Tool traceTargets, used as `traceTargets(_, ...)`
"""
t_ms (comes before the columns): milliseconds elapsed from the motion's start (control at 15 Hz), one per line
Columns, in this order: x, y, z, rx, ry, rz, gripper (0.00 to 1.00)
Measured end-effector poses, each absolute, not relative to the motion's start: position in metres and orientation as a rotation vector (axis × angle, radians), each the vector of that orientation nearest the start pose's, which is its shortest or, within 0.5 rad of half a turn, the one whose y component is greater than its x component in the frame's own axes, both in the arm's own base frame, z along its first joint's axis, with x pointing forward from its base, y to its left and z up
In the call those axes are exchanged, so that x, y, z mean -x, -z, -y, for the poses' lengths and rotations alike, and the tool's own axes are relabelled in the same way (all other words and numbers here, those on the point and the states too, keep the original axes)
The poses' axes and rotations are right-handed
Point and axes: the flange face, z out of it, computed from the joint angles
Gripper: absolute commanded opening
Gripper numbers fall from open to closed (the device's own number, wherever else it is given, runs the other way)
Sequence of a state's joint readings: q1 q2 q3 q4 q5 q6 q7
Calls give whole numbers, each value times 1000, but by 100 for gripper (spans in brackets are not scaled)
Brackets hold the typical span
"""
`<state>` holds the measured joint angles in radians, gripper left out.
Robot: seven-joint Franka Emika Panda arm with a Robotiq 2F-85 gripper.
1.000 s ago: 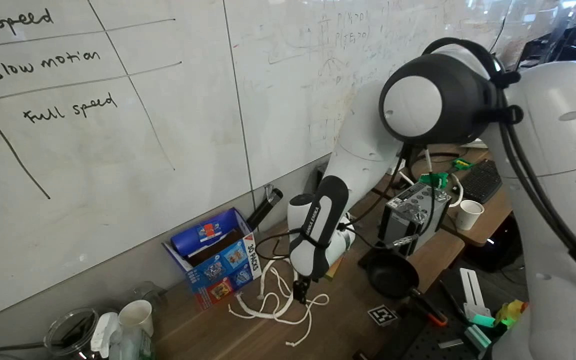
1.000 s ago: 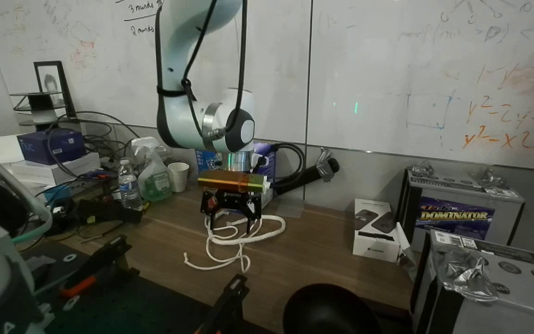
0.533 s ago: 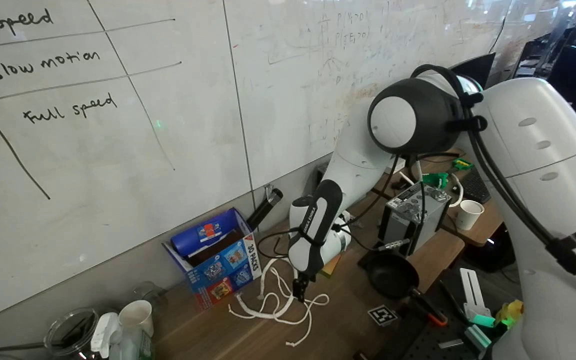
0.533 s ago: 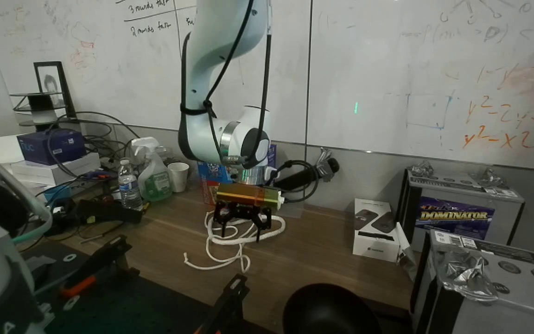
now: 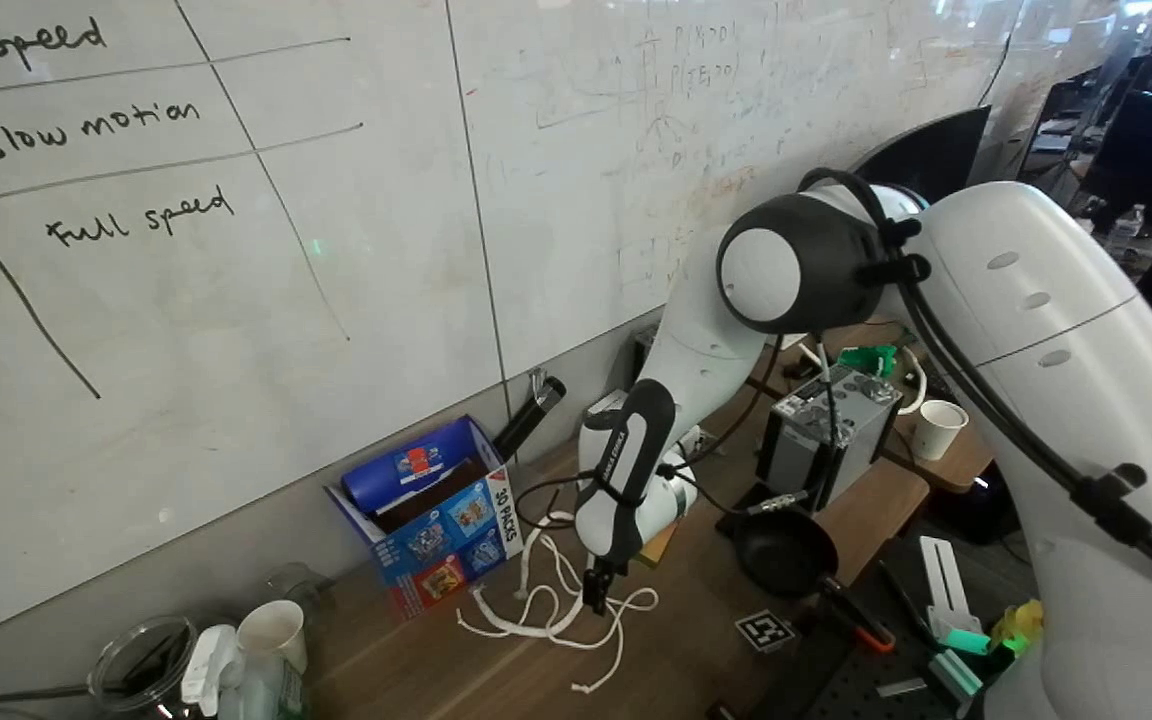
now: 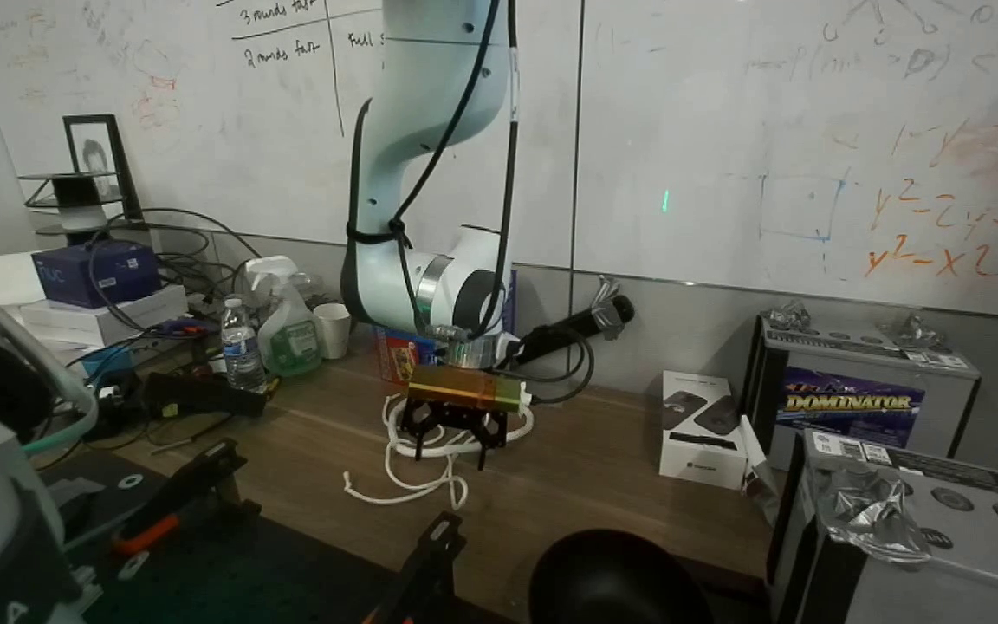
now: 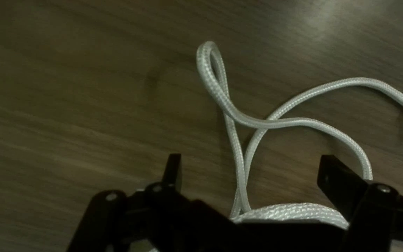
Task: Pick up the ropes and put them in the blue box.
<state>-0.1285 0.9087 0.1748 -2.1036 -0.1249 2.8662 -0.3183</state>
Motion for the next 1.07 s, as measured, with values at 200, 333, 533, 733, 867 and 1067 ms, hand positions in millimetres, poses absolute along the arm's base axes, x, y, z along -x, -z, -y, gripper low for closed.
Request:
traceTargets(200,-505,31,-49,2929,-161,640,100)
traceTargets(333,-506,37,-51,2928,-152,641,100)
traceTargets(533,-507,41,-54,2929,-126,653,100)
traceTargets(733,-508,41,-59,2935,-86,684,100)
traceTargets(867,-508,41,-63,2939,-66,706,100)
traceTargets(1067,-508,42,-67,2949,-54,743,100)
